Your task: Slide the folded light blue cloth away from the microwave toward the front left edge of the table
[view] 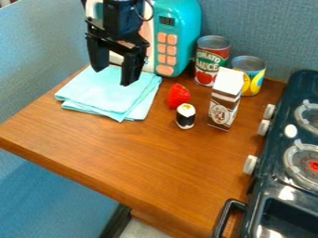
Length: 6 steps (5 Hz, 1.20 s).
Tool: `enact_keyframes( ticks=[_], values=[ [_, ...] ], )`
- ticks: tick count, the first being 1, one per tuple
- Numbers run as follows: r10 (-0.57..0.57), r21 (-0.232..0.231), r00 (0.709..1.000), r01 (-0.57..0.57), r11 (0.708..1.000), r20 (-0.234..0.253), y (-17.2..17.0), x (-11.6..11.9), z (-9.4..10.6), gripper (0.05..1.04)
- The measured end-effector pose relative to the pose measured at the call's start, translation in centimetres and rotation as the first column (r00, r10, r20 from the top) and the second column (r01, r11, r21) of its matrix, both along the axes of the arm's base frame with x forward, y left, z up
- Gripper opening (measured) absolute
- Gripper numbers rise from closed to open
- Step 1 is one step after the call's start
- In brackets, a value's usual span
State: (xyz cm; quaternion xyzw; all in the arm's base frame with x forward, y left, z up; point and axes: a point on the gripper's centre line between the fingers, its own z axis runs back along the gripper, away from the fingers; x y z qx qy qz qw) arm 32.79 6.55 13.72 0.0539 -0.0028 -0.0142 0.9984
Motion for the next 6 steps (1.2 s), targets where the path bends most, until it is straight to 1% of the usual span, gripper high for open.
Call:
enact_keyframes(
  ticks=[1, 2, 3, 4, 5, 6],
  values=[
    [-0.001, -0.01, 0.999, 0.0, 1.0, -0.039, -0.1, -0.1, -1.3, 1.005],
    [0.035, -0.051, 0.999, -0.034, 0.998, 0.016, 0.5, 2.8, -1.2, 1.005],
    [0.1, -0.031, 0.995, -0.099, 0.995, 0.031, 3.4, 3.9, -1.8, 1.005],
    [0.119, 0.014, 0.992, -0.119, 0.993, 0.029, 5.7, 4.5, -3.8, 1.005],
    [0.165, 0.07, 0.986, -0.166, 0.984, 0.02, 7.4, 4.6, -5.3, 1.004],
    [0.218, 0.061, 0.973, -0.223, 0.973, 0.075, 7.8, 5.9, -5.9, 1.004]
  ],
)
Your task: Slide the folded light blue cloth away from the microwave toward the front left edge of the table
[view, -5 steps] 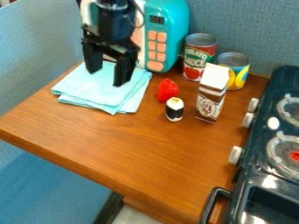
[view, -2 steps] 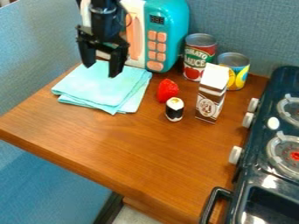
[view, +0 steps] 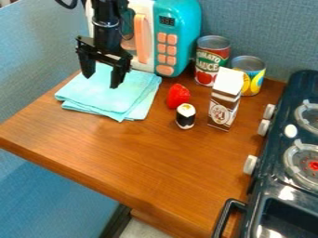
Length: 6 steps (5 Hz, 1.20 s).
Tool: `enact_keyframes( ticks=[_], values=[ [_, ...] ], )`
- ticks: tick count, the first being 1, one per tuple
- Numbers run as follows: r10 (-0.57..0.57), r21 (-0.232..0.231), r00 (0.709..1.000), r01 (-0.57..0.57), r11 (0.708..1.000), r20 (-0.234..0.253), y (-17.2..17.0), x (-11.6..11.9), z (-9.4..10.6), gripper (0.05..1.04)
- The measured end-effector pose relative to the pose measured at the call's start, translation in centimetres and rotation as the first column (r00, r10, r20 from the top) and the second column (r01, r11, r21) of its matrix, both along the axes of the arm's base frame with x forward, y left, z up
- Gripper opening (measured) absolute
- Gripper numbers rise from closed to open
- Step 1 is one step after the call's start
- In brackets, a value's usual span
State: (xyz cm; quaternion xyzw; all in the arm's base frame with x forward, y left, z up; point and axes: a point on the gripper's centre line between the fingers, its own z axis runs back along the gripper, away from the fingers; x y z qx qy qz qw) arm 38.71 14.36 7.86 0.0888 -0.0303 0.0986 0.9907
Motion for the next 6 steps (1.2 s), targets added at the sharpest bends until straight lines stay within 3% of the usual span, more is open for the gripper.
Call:
enact_keyframes(
  ticks=[1, 2, 5, 6],
  values=[
    [0.033, 0.003, 0.993, -0.033, 0.999, 0.112, 0.6, 1.5, 0.2, 1.005],
    [0.073, -0.012, 0.983, -0.072, 0.997, 0.171, 1.1, 2.5, 0.4, 1.004],
    [0.042, 0.045, 0.995, -0.046, 0.998, 0.091, 2.4, 3.1, -3.3, 1.005],
    [0.032, 0.081, 0.998, -0.035, 0.996, 0.045, 2.6, 2.0, -4.9, 1.005]
  ],
)
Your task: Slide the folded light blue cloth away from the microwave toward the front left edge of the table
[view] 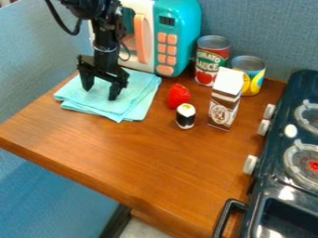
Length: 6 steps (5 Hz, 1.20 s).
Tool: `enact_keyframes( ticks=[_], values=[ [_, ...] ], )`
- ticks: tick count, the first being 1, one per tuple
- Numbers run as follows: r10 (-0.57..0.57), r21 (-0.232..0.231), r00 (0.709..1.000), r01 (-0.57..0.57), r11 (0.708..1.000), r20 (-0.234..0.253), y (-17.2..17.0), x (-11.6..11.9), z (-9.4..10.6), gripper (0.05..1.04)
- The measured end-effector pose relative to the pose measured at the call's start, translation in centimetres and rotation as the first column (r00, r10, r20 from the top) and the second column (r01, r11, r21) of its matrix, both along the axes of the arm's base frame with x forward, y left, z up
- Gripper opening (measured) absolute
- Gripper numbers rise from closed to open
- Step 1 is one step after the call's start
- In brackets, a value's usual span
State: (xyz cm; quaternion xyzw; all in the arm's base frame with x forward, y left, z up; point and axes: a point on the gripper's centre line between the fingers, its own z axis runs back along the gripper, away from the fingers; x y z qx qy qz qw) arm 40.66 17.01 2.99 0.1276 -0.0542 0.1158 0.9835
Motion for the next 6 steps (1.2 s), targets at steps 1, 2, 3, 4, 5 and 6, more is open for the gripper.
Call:
enact_keyframes(
  ticks=[1, 2, 3, 4, 5, 6],
  values=[
    [-0.011, 0.041, 1.0, 0.012, 0.999, -0.02, -0.3, -0.8, -0.5, 1.005],
    [-0.015, 0.035, 0.998, 0.017, 0.999, -0.053, -0.8, -2.4, -0.5, 1.005],
    [0.0, 0.024, 0.992, 0.003, 1.0, -0.125, -1.5, -5.5, -0.5, 1.005],
    [0.0, 0.004, 0.98, 0.001, 1.0, -0.201, -2.2, -8.8, -0.4, 1.005],
    [-0.009, -0.018, 0.956, 0.004, 1.0, -0.292, -2.8, -11.2, -0.5, 1.005],
    [-0.004, 0.0, 0.943, 0.004, 1.0, -0.332, -2.6, -11.9, -0.5, 1.005]
  ],
)
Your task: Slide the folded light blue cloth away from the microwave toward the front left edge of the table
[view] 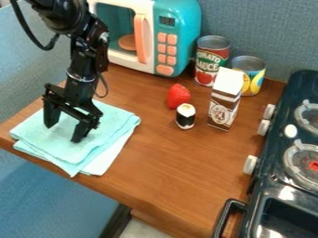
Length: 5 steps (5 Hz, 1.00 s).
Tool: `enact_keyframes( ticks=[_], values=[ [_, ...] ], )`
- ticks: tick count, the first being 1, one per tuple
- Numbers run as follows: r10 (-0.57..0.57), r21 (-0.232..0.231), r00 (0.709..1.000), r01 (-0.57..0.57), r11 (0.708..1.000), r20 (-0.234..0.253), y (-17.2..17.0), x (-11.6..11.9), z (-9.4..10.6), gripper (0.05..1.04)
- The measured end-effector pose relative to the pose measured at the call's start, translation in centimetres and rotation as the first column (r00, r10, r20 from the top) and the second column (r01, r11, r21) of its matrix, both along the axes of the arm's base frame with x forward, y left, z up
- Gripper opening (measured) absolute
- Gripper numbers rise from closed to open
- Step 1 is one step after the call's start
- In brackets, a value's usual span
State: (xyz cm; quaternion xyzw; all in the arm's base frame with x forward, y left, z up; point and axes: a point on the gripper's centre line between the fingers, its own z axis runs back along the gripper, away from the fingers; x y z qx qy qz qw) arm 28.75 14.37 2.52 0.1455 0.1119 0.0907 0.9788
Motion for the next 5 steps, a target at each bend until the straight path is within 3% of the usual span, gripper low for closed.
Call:
enact_keyframes(
  ticks=[1, 2, 3, 4, 5],
  values=[
    [0.001, -0.005, 1.0, -0.001, 1.0, 0.001, 0.0, 0.2, 0.3, 1.004],
    [0.018, -0.07, 0.996, -0.012, 0.997, 0.089, -0.5, 2.4, 1.3, 1.003],
    [0.011, -0.096, 0.956, 0.018, 0.995, 0.295, -0.9, 5.3, 6.5, 1.003],
    [-0.007, -0.122, 0.945, 0.05, 0.991, 0.328, -1.4, 6.0, 9.0, 1.003],
    [-0.032, -0.172, 0.958, 0.084, 0.982, 0.286, -1.8, 6.8, 10.7, 1.001]
  ],
)
